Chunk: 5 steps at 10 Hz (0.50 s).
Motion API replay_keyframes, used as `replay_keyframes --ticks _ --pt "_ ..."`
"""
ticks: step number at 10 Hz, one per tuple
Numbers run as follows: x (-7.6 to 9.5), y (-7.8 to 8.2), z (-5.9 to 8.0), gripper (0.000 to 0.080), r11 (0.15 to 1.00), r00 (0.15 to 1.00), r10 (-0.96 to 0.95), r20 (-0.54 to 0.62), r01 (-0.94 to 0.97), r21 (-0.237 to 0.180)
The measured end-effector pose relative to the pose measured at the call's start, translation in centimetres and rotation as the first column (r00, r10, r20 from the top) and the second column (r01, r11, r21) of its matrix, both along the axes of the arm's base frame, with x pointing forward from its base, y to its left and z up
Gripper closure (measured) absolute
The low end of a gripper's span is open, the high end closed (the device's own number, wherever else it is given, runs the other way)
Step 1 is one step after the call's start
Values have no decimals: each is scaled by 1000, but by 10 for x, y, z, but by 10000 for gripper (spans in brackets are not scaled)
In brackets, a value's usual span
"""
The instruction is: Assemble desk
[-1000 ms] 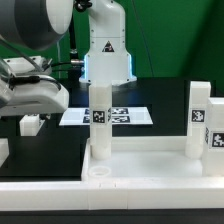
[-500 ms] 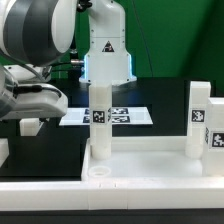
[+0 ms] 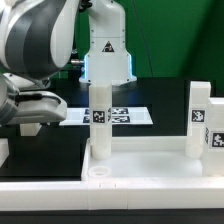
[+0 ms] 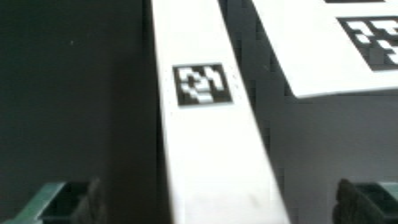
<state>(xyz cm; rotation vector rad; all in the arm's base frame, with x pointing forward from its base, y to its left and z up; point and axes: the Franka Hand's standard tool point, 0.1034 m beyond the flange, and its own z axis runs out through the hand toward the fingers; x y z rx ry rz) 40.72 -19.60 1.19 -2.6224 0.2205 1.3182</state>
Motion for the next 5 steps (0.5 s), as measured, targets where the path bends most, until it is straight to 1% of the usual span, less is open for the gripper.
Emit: replay_keyframes --ticks 1,3,5 --pt "2 0 1 151 1000 1000 3 4 -3 -1" --pt "2 0 0 162 1000 1000 2 3 -2 0" --pt "1 0 0 515 1000 1000 2 3 -2 0"
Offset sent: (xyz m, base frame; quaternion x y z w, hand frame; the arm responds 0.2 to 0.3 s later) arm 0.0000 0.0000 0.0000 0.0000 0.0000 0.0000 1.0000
